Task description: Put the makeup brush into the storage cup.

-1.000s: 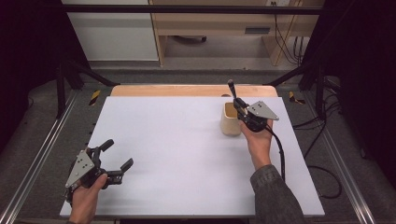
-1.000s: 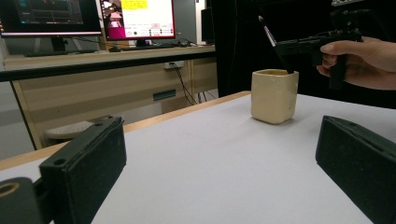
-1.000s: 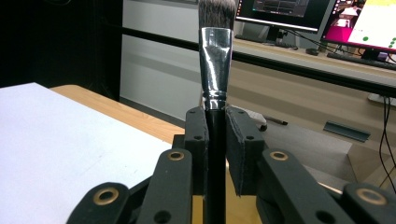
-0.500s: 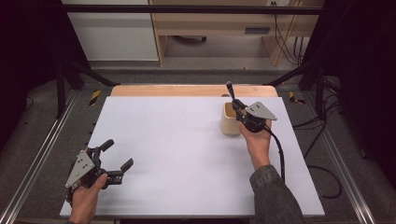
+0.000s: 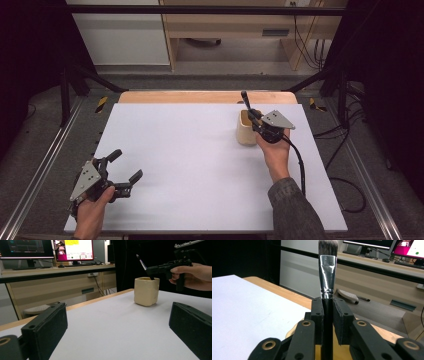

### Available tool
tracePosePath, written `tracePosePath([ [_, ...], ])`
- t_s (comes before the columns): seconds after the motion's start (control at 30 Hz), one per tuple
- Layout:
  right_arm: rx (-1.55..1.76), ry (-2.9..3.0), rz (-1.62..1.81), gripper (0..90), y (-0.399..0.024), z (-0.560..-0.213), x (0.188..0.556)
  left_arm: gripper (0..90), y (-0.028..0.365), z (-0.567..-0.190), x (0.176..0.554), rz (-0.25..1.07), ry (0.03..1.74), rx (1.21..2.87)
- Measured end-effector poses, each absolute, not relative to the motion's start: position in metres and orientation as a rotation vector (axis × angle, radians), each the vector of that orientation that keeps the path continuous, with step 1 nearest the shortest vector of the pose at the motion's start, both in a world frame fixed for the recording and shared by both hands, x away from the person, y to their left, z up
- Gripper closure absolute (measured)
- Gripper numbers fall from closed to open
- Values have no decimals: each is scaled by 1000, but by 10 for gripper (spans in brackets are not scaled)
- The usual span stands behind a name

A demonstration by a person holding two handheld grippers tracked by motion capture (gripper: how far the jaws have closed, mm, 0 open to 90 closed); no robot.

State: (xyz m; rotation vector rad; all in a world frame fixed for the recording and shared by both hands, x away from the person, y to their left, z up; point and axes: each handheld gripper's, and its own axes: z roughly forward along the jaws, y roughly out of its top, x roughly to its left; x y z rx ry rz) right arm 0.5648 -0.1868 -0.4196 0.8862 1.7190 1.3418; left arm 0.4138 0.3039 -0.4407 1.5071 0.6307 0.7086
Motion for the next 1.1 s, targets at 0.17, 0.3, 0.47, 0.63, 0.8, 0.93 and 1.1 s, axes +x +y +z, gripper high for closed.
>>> tracePosePath([
  [0.17, 887, 1736, 1345, 765, -187, -418, 561, 14, 304, -440, 414, 712, 629, 1507],
  [0.3, 864, 1732, 1356, 771, -189, -414, 555, 14, 304, -440, 414, 712, 629, 1507],
  [0.47, 864, 1731, 1357, 777, -191, -412, 551, 14, 304, -440, 413, 713, 625, 1508],
  [0.63, 858, 1733, 1365, 779, -190, -409, 549, 13, 305, -440, 413, 716, 627, 1508],
  [0.8, 857, 1728, 1373, 770, -190, -407, 547, 13, 305, -440, 413, 715, 631, 1504],
  [0.93, 853, 1723, 1383, 758, -190, -405, 546, 13, 305, -440, 413, 716, 633, 1507],
  [1.1, 857, 1721, 1393, 752, -190, -404, 544, 13, 305, -440, 413, 721, 638, 1504],
])
